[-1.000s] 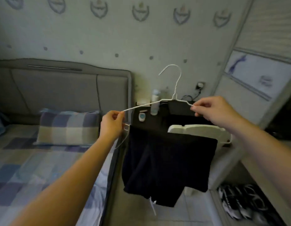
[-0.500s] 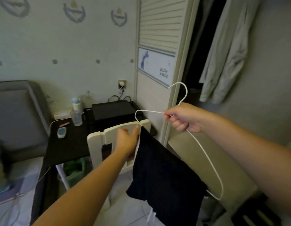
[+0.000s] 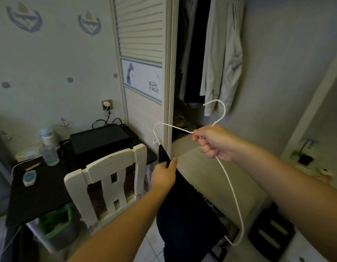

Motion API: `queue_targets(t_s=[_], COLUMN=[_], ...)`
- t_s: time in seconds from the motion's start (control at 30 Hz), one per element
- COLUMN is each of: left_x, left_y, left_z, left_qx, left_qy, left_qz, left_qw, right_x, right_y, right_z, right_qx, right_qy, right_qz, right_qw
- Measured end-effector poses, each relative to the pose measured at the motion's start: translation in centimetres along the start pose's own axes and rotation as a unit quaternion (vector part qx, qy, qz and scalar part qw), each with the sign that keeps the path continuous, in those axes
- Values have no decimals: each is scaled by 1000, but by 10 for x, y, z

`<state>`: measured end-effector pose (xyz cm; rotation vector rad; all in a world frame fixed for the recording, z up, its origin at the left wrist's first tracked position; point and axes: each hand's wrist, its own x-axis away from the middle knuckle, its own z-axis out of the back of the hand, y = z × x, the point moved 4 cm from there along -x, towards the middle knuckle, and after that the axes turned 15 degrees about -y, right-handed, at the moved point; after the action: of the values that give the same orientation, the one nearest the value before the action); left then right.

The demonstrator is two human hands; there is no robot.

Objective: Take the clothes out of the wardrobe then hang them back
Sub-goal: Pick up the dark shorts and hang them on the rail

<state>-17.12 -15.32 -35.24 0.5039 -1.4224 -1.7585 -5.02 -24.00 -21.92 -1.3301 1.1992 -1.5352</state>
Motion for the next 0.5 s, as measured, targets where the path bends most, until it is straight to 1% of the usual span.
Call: queue_targets(t_s=[0.13,0.23,0.3,0.4,0.47,0.5], left_x=[3,8,14,24,30,31], left_y=[1,9,16,18,6,-5], left_z=[12,30,47,80,99,106], left_qx=[-51,-74,-69,-21,-4,-12], left_qy=[40,73,98,132,122,108], left_qz=[-5,-39,-82,-127,-111,-82], left_qw=[998,994,989,983,986,991], right_x=[-10,-22,-33,-47,-53,-54], right_y=[7,16,26,41,38,31], right_z=[1,-2,-3,0,3,3], right_qx=[56,84,112,131,112,102], right_qy=[19,30,36,43,44,39], right_qz=[18,19,6,-22,-20,-12], right_qw=[998,996,993,990,993,994])
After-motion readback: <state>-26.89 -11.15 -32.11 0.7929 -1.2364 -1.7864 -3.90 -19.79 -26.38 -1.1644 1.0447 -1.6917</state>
